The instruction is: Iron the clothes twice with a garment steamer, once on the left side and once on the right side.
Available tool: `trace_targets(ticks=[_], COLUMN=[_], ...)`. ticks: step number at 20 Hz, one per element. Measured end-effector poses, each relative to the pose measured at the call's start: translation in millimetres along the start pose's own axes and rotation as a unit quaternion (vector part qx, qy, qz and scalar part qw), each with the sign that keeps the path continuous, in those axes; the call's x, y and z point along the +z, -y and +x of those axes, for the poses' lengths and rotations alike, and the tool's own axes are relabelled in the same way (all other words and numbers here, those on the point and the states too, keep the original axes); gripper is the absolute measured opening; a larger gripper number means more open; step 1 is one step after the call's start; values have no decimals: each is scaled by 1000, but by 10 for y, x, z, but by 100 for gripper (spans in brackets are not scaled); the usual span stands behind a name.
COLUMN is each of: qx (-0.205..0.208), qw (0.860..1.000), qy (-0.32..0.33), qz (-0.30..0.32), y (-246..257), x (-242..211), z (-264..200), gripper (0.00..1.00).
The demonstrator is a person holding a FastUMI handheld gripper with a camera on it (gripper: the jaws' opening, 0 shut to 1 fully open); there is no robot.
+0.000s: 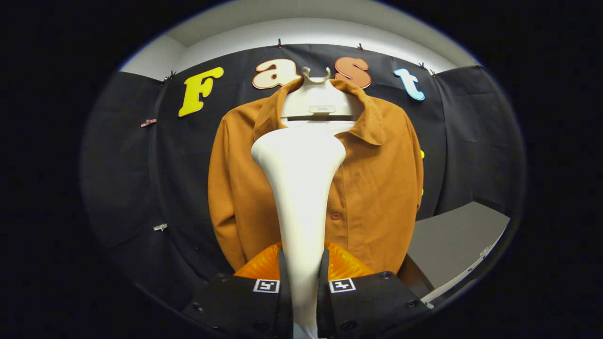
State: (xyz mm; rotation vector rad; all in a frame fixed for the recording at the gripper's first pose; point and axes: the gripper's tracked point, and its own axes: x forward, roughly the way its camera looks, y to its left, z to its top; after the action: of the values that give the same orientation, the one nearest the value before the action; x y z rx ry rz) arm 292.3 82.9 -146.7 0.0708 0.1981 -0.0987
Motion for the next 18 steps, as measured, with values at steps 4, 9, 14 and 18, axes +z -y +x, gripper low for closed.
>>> trace_targets(ticks=[4,9,14,18], qx=[-8,-22,-33,-37], qw=[1000,999,998,999], qy=[-7,-15,-20,-23], qz=[-21,-38,-39,-29], y=[-144,-143,-105,-81], x=[-196,-389,-545,-785], z=[276,442,502,507], gripper=[23,23,23,23])
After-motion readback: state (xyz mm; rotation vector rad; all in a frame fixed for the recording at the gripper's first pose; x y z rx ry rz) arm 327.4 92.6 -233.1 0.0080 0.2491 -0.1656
